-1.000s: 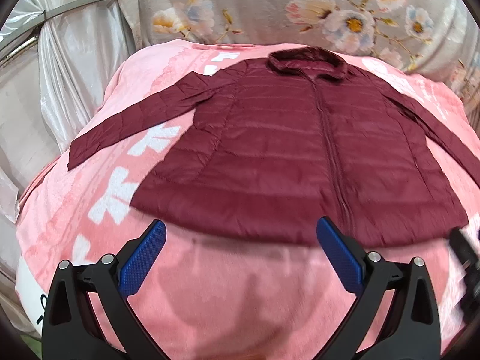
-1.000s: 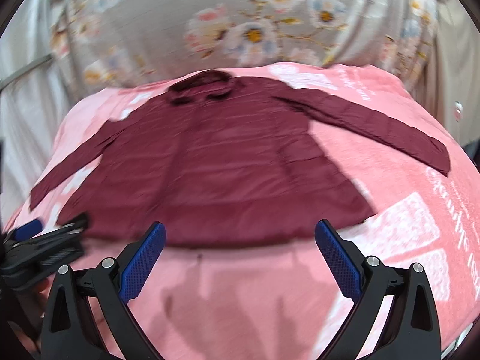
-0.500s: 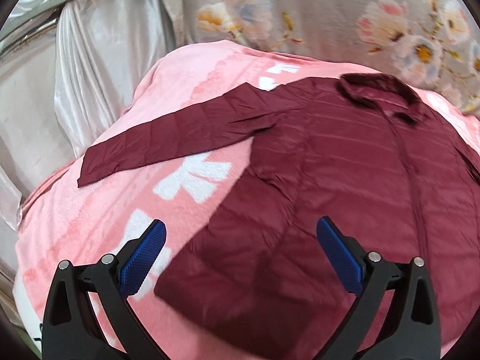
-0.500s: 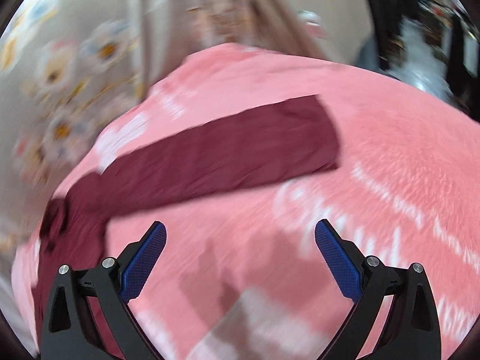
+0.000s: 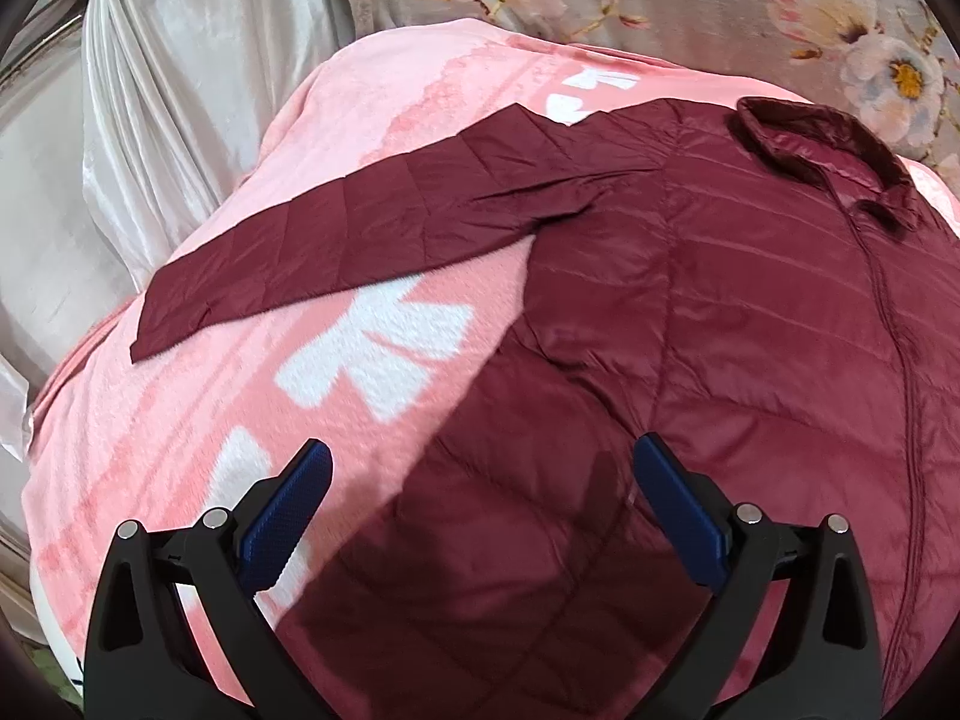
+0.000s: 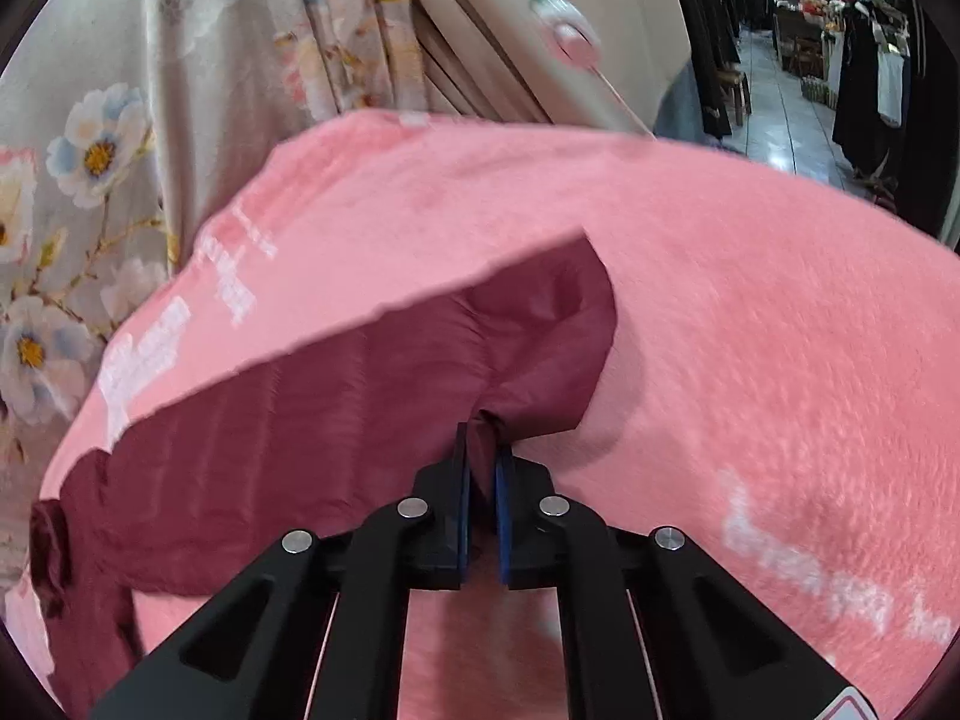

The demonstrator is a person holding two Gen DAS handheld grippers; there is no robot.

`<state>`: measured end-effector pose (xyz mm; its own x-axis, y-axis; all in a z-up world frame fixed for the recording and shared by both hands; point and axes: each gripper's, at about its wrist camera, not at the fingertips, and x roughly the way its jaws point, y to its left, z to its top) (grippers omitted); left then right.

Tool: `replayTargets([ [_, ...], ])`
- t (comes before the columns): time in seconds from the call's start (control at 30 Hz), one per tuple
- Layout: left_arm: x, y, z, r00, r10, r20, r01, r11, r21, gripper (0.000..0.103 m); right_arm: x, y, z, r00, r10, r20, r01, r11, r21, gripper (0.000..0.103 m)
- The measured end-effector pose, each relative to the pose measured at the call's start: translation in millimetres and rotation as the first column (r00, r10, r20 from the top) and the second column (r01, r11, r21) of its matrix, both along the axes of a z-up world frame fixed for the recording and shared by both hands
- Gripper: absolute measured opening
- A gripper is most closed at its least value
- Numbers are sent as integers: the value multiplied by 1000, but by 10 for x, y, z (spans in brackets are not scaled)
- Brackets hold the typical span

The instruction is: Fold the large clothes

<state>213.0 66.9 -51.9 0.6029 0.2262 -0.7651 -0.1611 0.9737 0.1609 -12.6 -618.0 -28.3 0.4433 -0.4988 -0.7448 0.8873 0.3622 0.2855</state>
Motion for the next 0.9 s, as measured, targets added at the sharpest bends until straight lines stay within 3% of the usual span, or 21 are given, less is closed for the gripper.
replayTargets([
  [0.13, 82, 97, 41, 1000, 18, 6, -18, 1000, -15, 98, 604, 467, 642, 987, 160, 31, -150, 963, -223, 5],
  [0.23, 127, 166, 49, 1000, 27, 8, -27, 999, -33, 98, 1177, 1033, 1056, 919, 385, 84, -349, 893, -283, 5],
  [0.3, 145, 211, 37, 999, 40, 4, -39, 999, -37, 98, 1520, 1496, 1220, 842, 530, 101, -480, 821, -307, 5],
  [0.4, 153, 297, -21, 998, 58, -11, -58, 997, -44, 98, 2072, 2397, 1269, 656, 746, 112, -690, 654, -311, 5],
  [0.47, 158, 347, -64, 998, 63, -25, -64, 997, -54, 98, 2341, 2879, 1181, 540, 833, 123, -786, 551, -280, 5],
  [0.6, 155, 395, -139, 997, 56, -44, -59, 995, -74, 98, 2752, 3800, 834, 344, 934, 94, -907, 356, -224, 5],
  [0.7, 163, 398, -171, 998, 42, -52, -47, 995, -91, 98, 2900, 4369, 494, 236, 970, 61, -955, 243, -169, 5],
  [0.83, 167, 391, -185, 998, 22, -55, -29, 992, -127, 98, 2998, 4839, 129, 150, 989, 14, -984, 151, -97, 10],
  [0.9, 171, 405, -181, 998, 14, -57, -23, 987, -158, 98, 2943, 5000, 12, 119, 993, -9, -990, 118, -74, 18],
])
